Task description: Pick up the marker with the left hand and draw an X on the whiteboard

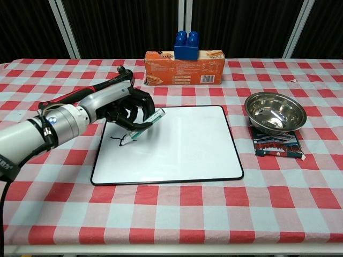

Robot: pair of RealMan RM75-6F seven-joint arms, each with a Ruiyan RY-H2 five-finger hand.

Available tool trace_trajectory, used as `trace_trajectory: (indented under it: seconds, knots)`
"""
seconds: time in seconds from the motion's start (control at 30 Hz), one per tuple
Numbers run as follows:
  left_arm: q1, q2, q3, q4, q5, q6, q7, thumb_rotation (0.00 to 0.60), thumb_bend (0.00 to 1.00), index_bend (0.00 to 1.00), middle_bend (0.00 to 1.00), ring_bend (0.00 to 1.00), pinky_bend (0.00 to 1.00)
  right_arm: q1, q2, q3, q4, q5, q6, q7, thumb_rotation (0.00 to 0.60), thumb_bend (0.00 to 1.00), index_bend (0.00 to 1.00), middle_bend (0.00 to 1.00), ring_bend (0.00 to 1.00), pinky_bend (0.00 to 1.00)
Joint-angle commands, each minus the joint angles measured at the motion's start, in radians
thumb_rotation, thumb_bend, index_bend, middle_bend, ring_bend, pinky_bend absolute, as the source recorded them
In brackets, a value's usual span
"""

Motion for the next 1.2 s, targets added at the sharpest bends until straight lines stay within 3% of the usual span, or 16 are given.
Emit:
trace_trajectory:
  seconds: [0.03, 0.2, 0.37, 0.9, 1.07, 1.2]
  knots:
    - [0.026, 0.045, 0.009, -0.083, -0.001, 0.019, 0.027, 0.6, 0.37, 0.56, 0.59, 0.7, 0.94, -0.003, 0.0, 0.0, 0.003, -0.003, 0.006, 0.005, 0.6, 0.15, 0.04, 0.09, 0.0, 0.08]
    - [0.019, 0.066, -0.026, -0.124, -0.012, 0.037, 0.066, 0.6, 0.37, 0.56, 0.59, 0.7, 0.94, -0.009, 0.001, -0.001, 0.006, -0.006, 0.016, 0.011, 0.6, 0.15, 0.04, 0.09, 0.0, 0.08]
    - [-0.01, 0.051, -0.054, -0.093, -0.03, 0.001, 0.077, 0.6, 0.37, 0.56, 0.59, 0.69, 0.94, -0.011, 0.003, -0.001, 0.004, -0.003, 0.016, 0.009, 0.6, 0.15, 0.04, 0.09, 0.0, 0.08]
    - [-0.027, -0.002, -0.053, 0.01, -0.024, -0.012, 0.043, 0.6, 0.37, 0.56, 0.59, 0.69, 0.94, -0.01, 0.006, -0.001, -0.005, 0.002, 0.01, -0.002, 0.6, 0.15, 0.04, 0.09, 0.0, 0.08]
    - [-0.016, 0.047, -0.041, 0.009, -0.005, 0.02, 0.097, 0.6, 0.37, 0.56, 0.59, 0.69, 0.94, -0.01, 0.008, 0.001, -0.003, 0.001, 0.012, 0.002, 0.6, 0.15, 0.04, 0.09, 0.0, 0.08]
    - [0.008, 0.149, -0.006, -0.025, -0.016, -0.023, 0.229, 0.6, 0.37, 0.56, 0.59, 0.69, 0.94, -0.008, 0.006, 0.0, 0.001, -0.004, 0.01, 0.006, 0.6, 0.15, 0.04, 0.09, 0.0, 0.08]
